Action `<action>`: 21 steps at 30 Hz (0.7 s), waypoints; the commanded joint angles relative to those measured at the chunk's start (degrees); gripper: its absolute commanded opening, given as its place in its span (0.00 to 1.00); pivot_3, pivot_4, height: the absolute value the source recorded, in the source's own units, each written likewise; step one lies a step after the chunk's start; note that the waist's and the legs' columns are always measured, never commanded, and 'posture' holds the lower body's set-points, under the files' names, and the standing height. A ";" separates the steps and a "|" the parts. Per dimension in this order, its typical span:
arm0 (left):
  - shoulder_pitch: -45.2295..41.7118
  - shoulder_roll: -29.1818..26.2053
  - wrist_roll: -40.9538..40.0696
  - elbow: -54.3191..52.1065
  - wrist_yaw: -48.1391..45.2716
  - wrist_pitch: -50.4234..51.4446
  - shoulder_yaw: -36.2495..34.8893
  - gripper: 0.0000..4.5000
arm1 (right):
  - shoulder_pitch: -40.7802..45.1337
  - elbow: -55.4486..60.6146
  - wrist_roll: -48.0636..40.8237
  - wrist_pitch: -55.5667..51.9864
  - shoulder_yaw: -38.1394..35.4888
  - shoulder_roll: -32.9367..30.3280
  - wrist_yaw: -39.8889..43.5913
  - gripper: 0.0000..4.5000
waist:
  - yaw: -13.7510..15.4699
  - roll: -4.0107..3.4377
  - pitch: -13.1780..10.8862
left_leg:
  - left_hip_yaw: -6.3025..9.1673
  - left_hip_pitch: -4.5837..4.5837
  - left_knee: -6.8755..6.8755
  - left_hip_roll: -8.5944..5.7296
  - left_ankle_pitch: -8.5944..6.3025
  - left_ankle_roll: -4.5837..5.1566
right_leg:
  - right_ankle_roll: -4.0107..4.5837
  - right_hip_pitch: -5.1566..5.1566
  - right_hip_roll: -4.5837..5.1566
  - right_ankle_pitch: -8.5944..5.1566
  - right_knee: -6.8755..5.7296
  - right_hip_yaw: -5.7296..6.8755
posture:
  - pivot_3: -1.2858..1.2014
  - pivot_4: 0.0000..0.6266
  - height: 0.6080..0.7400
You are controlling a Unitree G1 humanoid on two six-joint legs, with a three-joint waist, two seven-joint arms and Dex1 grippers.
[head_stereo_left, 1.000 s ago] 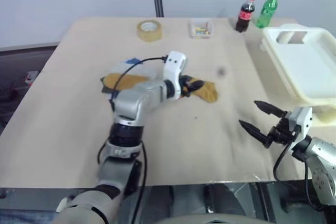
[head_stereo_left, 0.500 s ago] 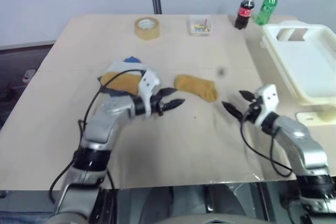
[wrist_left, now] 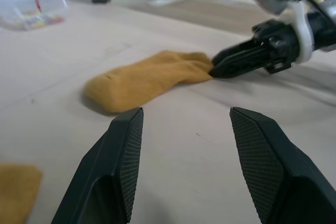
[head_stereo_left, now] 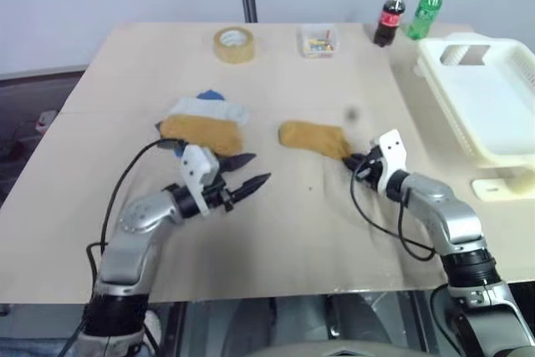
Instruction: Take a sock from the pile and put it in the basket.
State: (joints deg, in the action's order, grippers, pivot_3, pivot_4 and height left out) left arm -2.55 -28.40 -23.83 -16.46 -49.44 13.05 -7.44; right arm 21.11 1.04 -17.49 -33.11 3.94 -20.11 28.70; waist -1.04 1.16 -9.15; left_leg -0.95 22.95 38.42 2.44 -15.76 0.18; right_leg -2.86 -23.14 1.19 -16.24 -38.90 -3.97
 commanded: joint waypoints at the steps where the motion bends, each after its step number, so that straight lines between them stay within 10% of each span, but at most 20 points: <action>1: 4.68 -0.43 -2.73 -6.36 1.05 -0.90 -3.10 0.63 | 0.37 0.64 -0.06 2.06 -1.27 -0.58 1.55 0.02 | -0.03 0.00 0.00 | 0.01 0.00 0.00 0.02 0.00 0.00 | 0.00 0.00 -0.01 0.00 -0.01 0.01 | 0.52 0.24 1.00; 21: 11.68 -0.68 -6.33 -12.79 5.42 0.46 -3.63 0.63 | -14.79 9.35 -4.80 10.85 -1.03 -33.39 41.17 0.02 | 0.07 0.03 0.00 | 0.03 -0.29 0.13 0.01 -0.03 0.05 | -0.01 0.35 -0.12 -0.01 0.06 0.06 | 0.52 0.24 1.00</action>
State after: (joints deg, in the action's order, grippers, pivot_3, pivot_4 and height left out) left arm 9.29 -28.64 -29.43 -27.06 -43.92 14.14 -11.17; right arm 5.44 12.03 -25.01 -26.67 3.54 -53.14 69.44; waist -0.97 1.20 -9.15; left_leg -0.92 22.64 38.57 2.45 -15.79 0.23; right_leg -2.87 -22.77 1.06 -16.25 -38.84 -3.91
